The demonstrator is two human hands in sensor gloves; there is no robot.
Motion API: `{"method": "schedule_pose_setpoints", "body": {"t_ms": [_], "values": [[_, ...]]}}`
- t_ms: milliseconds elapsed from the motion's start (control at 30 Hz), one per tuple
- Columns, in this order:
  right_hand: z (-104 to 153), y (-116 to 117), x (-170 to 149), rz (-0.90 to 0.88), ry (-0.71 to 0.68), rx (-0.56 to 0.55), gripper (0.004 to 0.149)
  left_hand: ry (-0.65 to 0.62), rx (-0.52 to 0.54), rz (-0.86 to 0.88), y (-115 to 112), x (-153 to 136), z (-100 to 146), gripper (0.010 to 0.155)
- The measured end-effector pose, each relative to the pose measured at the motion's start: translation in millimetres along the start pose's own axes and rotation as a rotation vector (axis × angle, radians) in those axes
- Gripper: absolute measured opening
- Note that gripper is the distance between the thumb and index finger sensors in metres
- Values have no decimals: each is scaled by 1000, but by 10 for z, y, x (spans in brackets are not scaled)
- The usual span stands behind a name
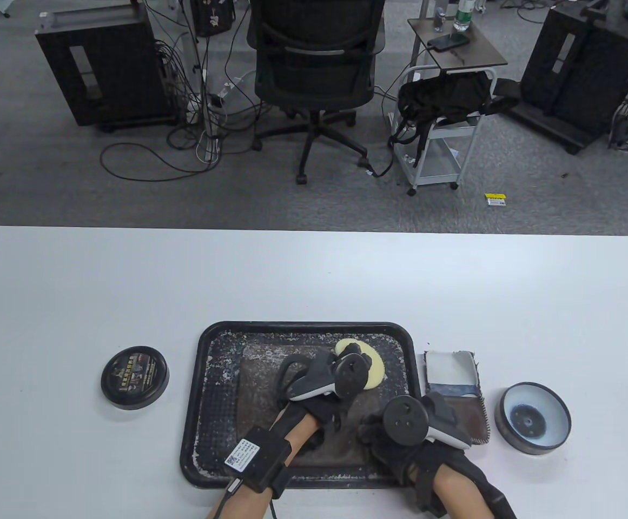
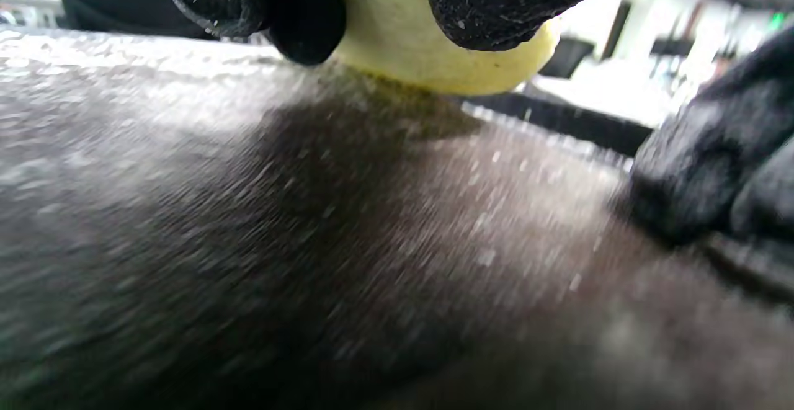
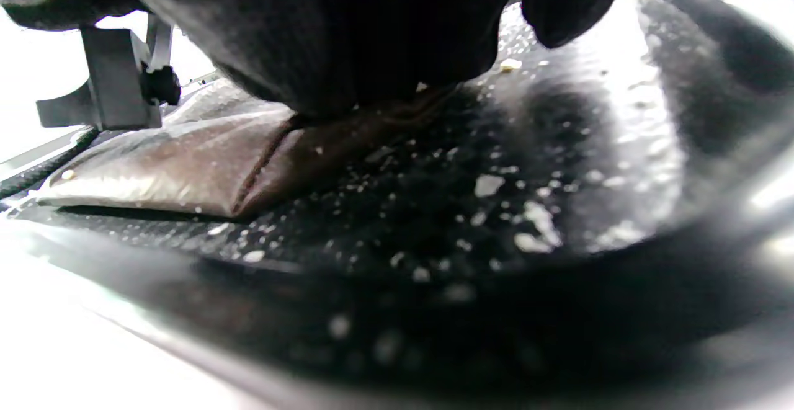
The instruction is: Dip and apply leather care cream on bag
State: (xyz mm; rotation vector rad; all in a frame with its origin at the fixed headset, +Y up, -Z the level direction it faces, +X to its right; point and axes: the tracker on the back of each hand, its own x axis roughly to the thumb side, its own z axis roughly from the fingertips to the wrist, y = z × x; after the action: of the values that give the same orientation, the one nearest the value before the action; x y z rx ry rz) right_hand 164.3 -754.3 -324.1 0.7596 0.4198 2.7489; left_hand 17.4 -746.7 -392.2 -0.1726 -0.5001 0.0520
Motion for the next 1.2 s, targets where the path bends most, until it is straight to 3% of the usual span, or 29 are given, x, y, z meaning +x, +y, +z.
{"method": "schedule_pose_setpoints", "body": {"t_ms": [233, 467, 667, 1200], "values": [[-1, 0, -1, -4, 6, -3, 45, 35, -65, -177, -56, 90, -28, 74], [1, 6, 4, -4, 18, -14, 45, 79, 137, -278, -21, 212, -6, 65], [9, 16, 4, -4, 28, -23, 45, 86, 148, -285, -5, 257, -21, 59], [18, 32, 6, -8, 43, -28, 45, 241, 126, -270, 68, -107, 207, 56]]}}
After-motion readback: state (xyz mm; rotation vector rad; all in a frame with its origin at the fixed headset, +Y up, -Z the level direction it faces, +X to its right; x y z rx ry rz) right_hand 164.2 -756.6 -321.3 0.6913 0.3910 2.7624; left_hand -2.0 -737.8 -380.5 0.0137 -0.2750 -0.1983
